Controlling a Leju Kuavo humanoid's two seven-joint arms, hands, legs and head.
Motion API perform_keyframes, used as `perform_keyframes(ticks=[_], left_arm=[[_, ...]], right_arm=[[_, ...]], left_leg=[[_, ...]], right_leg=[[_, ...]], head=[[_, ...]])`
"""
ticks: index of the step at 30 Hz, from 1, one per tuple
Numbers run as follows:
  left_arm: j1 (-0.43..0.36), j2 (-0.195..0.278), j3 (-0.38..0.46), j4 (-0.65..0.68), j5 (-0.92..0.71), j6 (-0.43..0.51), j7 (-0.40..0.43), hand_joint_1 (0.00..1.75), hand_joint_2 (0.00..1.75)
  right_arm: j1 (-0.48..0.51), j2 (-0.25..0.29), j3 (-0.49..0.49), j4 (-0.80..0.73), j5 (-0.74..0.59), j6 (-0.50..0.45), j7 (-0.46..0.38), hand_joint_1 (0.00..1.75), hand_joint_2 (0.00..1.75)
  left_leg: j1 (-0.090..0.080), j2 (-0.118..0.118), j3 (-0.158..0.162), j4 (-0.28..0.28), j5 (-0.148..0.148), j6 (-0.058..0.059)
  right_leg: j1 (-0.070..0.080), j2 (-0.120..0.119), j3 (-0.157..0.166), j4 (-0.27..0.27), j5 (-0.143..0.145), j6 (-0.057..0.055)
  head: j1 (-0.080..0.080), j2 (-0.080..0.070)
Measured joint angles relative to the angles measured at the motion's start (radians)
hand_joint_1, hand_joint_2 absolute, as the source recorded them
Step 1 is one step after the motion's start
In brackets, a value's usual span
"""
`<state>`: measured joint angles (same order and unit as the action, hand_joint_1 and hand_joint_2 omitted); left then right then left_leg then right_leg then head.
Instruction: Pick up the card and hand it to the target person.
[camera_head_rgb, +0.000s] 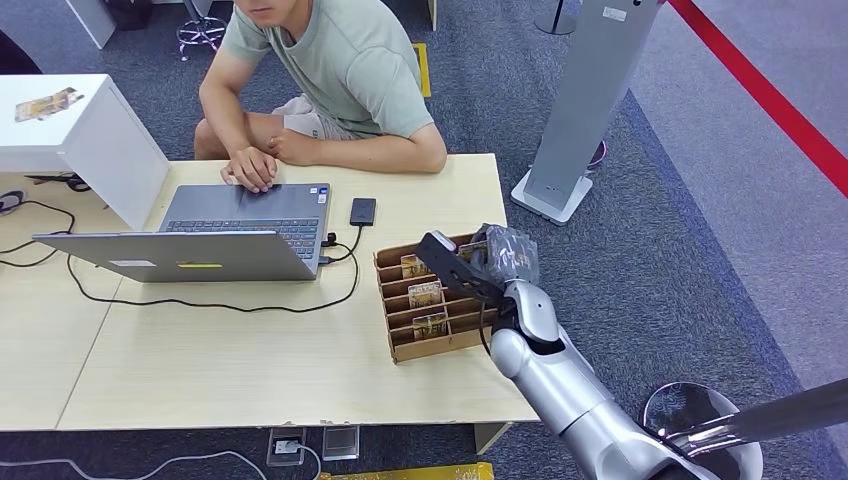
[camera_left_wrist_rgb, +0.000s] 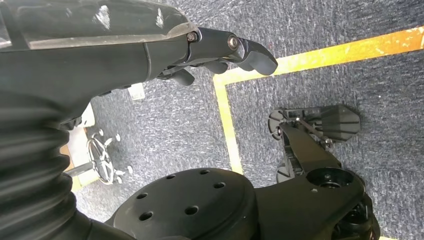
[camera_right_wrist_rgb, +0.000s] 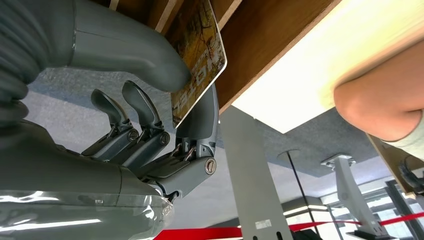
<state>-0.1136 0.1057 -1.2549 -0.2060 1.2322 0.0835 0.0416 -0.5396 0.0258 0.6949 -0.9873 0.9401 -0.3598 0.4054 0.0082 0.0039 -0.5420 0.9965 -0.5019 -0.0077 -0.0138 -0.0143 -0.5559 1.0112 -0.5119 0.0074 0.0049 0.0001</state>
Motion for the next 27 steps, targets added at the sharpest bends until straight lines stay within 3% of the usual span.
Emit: perform_keyframes(ticks=[15,19,27], left_arm=[[0.0,0.0,-0.002,0.0,0.001,0.0,0.004,0.0,1.75],[-0.001,0.0,-0.008,0.0,0.0,0.0,0.008,0.0,1.75],[-0.006,0.0,-0.026,0.0,-0.008,-0.001,0.015,0.0,1.75]], right_arm=[[-0.042,0.011,0.0,-0.033,-0.145,-0.026,-0.117,1.54,1.75],[-0.128,0.04,0.003,-0.013,-0.239,-0.002,-0.14,1.54,1.75],[-0.316,0.133,0.009,0.203,-0.319,0.023,-0.148,1.54,1.75]], left_leg=[[0.0,0.0,-0.001,0.0,0.0,0.0],[0.0,0.0,-0.001,0.0,0.0,0.0],[0.0,-0.001,-0.002,0.0,0.001,0.0]], right_leg=[[0.0,0.0,0.0,0.0,0.0,0.0],[0.0,0.0,0.0,0.001,0.001,0.0],[0.0,-0.001,-0.001,0.001,0.001,0.0]], head=[[0.0,0.0],[0.0,0.0],[0.0,0.0]])
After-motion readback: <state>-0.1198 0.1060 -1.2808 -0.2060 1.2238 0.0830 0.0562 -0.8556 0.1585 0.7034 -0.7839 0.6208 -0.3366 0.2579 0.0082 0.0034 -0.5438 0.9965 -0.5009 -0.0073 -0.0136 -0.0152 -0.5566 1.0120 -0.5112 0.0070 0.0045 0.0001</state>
